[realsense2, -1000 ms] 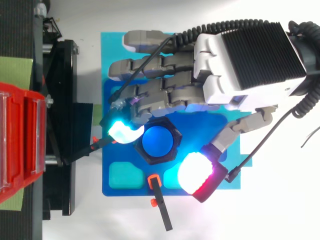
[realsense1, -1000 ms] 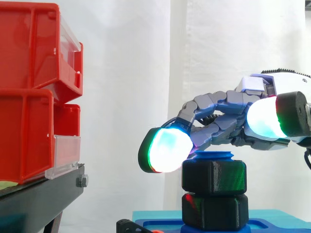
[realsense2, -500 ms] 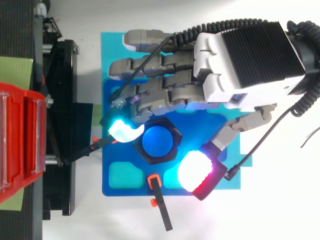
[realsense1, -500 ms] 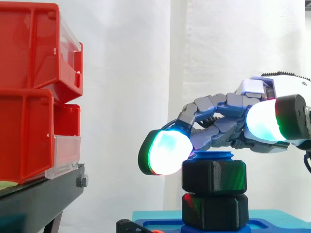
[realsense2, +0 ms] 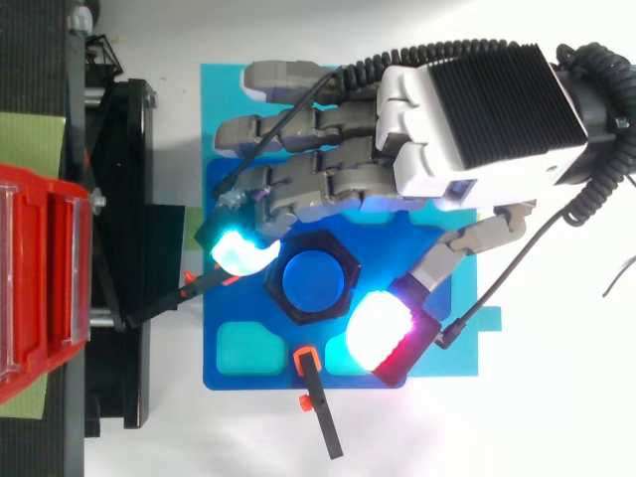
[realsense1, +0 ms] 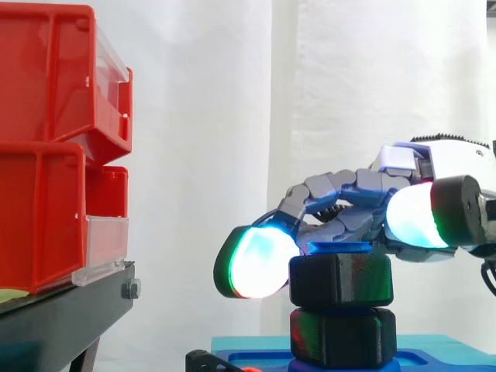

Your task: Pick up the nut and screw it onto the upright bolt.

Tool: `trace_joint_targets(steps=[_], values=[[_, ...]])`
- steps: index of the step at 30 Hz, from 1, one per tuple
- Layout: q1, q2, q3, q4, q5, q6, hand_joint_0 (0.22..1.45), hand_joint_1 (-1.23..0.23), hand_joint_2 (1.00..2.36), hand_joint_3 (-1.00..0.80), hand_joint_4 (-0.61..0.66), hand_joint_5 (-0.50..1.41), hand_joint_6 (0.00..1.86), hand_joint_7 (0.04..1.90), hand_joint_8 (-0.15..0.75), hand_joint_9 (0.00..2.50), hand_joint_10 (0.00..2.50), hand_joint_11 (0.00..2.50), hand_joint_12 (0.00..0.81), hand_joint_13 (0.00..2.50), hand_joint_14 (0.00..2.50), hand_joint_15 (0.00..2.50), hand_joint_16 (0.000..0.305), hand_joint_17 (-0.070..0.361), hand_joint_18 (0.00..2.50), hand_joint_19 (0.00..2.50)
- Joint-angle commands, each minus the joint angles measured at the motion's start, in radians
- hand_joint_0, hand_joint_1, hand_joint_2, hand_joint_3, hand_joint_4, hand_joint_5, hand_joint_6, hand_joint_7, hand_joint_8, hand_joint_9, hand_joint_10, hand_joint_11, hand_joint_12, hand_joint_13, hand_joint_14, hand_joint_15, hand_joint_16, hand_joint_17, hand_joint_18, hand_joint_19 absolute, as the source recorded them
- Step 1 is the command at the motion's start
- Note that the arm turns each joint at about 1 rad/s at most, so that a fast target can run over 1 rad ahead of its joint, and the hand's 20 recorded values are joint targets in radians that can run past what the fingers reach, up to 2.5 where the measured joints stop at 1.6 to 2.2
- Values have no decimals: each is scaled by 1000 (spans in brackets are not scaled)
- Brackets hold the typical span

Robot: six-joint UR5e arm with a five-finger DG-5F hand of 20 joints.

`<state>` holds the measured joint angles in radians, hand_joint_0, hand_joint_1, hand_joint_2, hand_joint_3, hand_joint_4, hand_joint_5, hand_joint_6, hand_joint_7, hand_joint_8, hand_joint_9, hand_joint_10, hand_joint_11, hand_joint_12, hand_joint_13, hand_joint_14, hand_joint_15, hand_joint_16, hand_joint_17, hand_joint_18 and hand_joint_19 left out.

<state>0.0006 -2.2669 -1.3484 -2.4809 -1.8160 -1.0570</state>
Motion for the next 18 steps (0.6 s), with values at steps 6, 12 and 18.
trace_joint_targets(steps=[6,12,18], values=[[-1,-5,0,-1,-2,12,421,-341,1000,-500,171,-166,502,696,257,470,0,0,349,246,0,0,42,94,0,0],[-1,-5,0,-4,0,12,423,-341,1000,-500,174,-165,502,701,258,473,0,0,348,250,0,0,42,94,0,0],[-1,-17,0,-6,-2,12,422,-342,1000,-500,177,-164,502,703,259,478,0,0,348,256,0,0,41,93,0,0]])
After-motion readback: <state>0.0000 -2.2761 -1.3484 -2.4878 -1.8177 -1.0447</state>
